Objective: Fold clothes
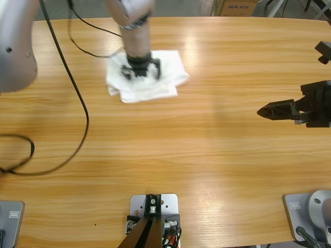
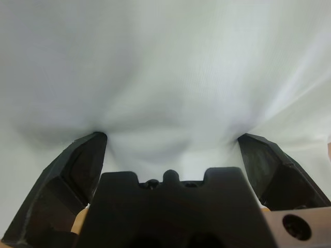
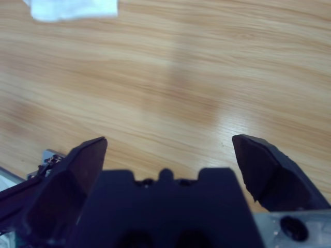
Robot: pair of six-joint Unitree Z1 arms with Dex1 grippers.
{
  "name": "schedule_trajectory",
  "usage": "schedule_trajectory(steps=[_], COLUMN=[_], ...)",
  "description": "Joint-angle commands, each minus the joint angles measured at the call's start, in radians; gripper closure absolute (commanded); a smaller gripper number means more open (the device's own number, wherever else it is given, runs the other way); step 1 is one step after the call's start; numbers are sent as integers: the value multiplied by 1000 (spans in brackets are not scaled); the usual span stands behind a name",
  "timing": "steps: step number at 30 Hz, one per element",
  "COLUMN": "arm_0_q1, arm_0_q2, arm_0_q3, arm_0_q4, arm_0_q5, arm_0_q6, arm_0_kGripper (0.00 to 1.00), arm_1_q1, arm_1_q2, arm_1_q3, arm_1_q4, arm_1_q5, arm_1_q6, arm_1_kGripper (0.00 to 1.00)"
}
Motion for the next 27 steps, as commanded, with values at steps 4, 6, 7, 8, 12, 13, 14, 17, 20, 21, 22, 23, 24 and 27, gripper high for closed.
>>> schedule_trajectory(steps=[4,6,7,8,12,13,14,17,20,21,22,23,24,27], arm_0_q1=[330,381,405,428,492,505,518,552,602,612,616,615,610,573], arm_0_q2=[176,180,186,192,224,228,228,202,164,146,111,76,29,-97], arm_0_q3=[-328,-347,-364,-374,-411,-417,-422,-433,-425,-424,-422,-422,-422,-422], arm_0_q4=[63,60,58,58,50,46,46,49,69,81,85,87,86,84], arm_0_q5=[36,35,35,35,36,36,36,35,24,16,11,3,-13,-49], arm_0_q6=[491,525,530,529,531,535,540,560,581,586,599,603,602,620], arm_0_kGripper=[18,18,18,18,18,18,17,16,13,13,13,13,13,9], arm_1_q1=[-49,-52,-53,-54,-54,-54,-54,-54,-54,-54,-54,-54,-54,-54], arm_1_q2=[110,146,160,174,192,194,193,166,118,95,69,41,22,-19], arm_1_q3=[3,-23,-35,-47,-55,-53,-52,-52,-63,-69,-80,-111,-137,-178], arm_1_q4=[-58,-63,-63,-63,-63,-63,-63,-56,-7,20,52,98,138,215], arm_1_q5=[20,24,27,31,34,37,38,41,32,23,12,0,-12,-28], arm_1_q6=[-26,-37,-42,-48,-52,-52,-52,-53,-61,-63,-63,-63,-68,-75], arm_1_kGripper=[0,0,0,0,0,0,0,0,0,0,0,0,0,0])
